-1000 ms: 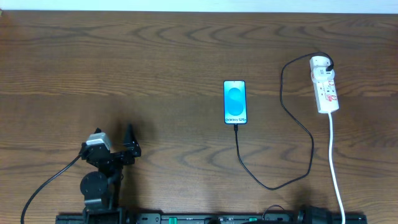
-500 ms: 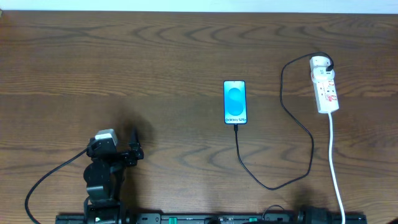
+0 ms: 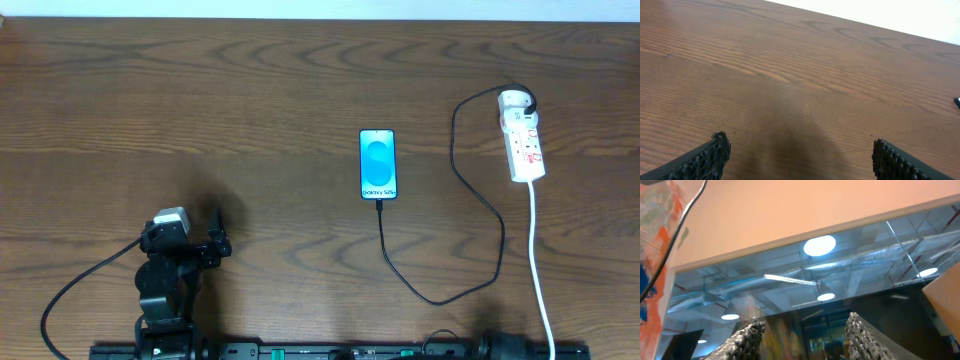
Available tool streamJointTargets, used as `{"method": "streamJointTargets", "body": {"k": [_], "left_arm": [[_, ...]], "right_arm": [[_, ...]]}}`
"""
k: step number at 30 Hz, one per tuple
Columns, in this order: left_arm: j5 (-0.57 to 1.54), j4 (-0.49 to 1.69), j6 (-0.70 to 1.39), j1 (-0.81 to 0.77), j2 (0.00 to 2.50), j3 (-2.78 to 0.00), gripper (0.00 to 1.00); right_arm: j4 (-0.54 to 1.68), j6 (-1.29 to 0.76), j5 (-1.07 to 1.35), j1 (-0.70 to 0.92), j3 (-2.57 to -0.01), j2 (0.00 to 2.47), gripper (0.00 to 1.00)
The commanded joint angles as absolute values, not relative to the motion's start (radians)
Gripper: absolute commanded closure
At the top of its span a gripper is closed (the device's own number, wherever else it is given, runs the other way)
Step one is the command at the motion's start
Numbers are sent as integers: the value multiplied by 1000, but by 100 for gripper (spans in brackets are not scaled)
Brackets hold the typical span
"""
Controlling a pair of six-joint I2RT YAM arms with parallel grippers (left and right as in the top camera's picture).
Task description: Plug charger to phone and switch on socket
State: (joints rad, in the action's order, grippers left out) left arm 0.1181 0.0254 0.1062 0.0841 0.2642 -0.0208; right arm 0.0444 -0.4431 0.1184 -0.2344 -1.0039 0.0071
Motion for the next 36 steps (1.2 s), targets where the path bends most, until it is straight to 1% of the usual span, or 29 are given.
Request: {"method": "streamJointTargets", "body": {"k": [1, 6, 10, 13, 14, 15, 16, 21, 23, 27, 28, 29, 32, 36], "left_arm": [[149, 58, 94, 89, 267, -4, 8], [149, 58, 94, 88, 267, -4, 8], [149, 58, 94, 89, 267, -4, 8], [149, 58, 94, 89, 267, -4, 7], [149, 58, 94, 89, 267, -4, 8], [149, 58, 94, 89, 267, -4, 8], [149, 58, 94, 89, 267, -4, 8], [149, 58, 94, 89, 267, -4, 8], [149, 58, 94, 89, 267, -4, 8], [149, 58, 94, 89, 267, -4, 8], [149, 58, 94, 89, 267, -4, 8], [149, 58, 94, 89, 267, -4, 7], [149, 58, 94, 89, 267, -4, 8], [149, 58, 94, 89, 267, -4, 7]], "right_arm": [[43, -444, 116, -250, -996, 7, 44], [25, -444, 169, -244, -997, 7, 42], [18, -444, 205, -204, -997, 7, 41], [18, -443, 205, -179, -997, 7, 35], [18, -444, 205, -173, -997, 7, 28], [17, -444, 205, -170, -997, 7, 12], [10, -444, 199, -168, -996, 7, 1], [-152, -444, 27, -170, -963, 30, 1], [-112, -444, -40, -170, -951, 47, 1], [83, -467, -61, -170, -925, 91, 1], [164, -504, -61, -170, -893, 119, 1], [191, -537, -61, -170, -868, 135, 1], [225, -633, -57, -170, -791, 177, 1], [207, -712, -32, -170, -671, 216, 1]]}}
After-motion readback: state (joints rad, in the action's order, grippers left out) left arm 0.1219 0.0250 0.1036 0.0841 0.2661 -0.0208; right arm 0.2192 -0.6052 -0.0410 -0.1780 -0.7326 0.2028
